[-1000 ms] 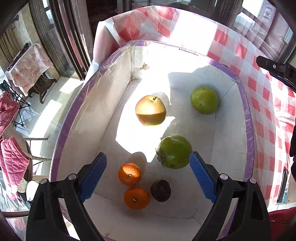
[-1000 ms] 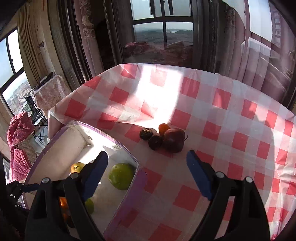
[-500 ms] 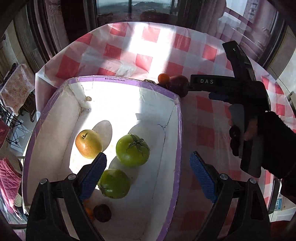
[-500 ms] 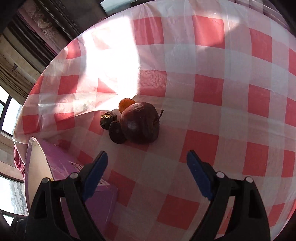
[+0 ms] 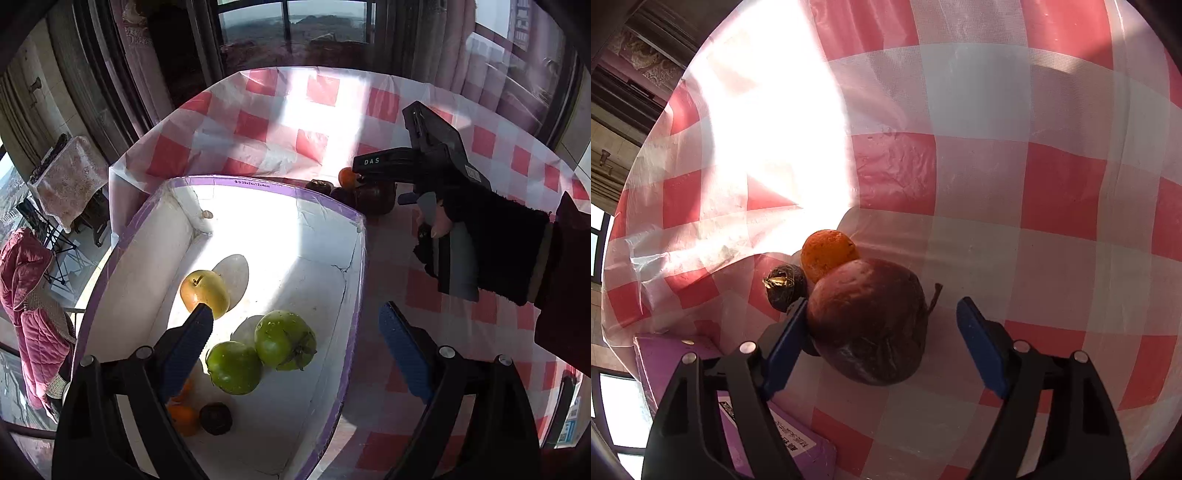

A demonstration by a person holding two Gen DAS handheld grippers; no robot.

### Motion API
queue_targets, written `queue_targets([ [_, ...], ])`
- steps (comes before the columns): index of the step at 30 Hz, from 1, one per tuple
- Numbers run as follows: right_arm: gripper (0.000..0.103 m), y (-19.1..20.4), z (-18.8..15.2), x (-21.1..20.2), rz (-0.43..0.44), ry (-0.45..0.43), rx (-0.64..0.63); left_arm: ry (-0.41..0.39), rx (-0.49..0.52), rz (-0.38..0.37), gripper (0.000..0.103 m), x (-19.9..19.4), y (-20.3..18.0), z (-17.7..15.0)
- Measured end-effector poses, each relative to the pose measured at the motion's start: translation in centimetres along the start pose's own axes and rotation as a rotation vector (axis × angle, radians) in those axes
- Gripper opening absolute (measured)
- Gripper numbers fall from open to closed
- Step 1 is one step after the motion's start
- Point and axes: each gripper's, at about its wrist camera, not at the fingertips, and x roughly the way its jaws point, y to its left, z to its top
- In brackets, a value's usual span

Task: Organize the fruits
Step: 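Grasp the dark red beet with the right tool while the left tool grasps a dark date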

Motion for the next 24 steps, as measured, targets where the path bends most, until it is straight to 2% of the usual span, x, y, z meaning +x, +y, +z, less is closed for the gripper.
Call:
queue_targets([
  [3,0.076,1.9,-0.6,1.2,-0.096,0.030,-0.112,-0.022,-0.024,-0.005,0.088,-0.3,-0.4,1.5],
  [4,0.077,2.0,-0.6,1.4,-0.096,0.022,-0.113,-0.028,-0.027,-0.007,0.088,-0.3,-0.6,2.0],
  [6,0.071,1.8,-0.2,1.6,-0.076,0.009,-0.095,-0.039,-0.022,-0.012,0.088,-0.3,-1.2,3.1],
  [7,0.059,1.7,0.0,1.6,-0.038,0.008,-0.102,-0.044,-0.014,-0.015,0.088,-0.2,-1.5,3.7],
  [8,0.059,1.5,0.5,1.9,-0.113,0.010,-0.110,-0.046,-0.010,-0.019,0.088,-0.1,-1.8,4.3],
  [9,0.059,1.2,0.2,1.4,-0.039,0.009,-0.121,-0.047,-0.011,-0.029,0.088,0.0,-2.0,4.9],
  [12,0.059,-1.2,-0.4,0.3,-0.051,-0.013,-0.124,-0.034,-0.032,-0.080,0.088,1.4,-2.5,7.3],
  [16,0.059,-5.8,-3.1,-2.3,-0.075,-0.041,-0.121,0.001,-0.070,-0.127,0.088,5.4,-4.2,11.6],
  [19,0.059,-8.9,-5.5,-4.0,-0.094,-0.053,-0.131,0.117,-0.086,-0.090,0.088,10.7,-6.7,14.5],
  [21,0.059,-10.9,-7.4,-5.3,-0.098,-0.061,-0.114,0.249,-0.104,0.000,0.087,15.2,-8.2,15.4],
  [24,0.059,-13.6,-9.6,-7.0,-0.105,-0.069,-0.101,0.372,-0.205,0.076,0.080,20.6,-8.4,15.5],
])
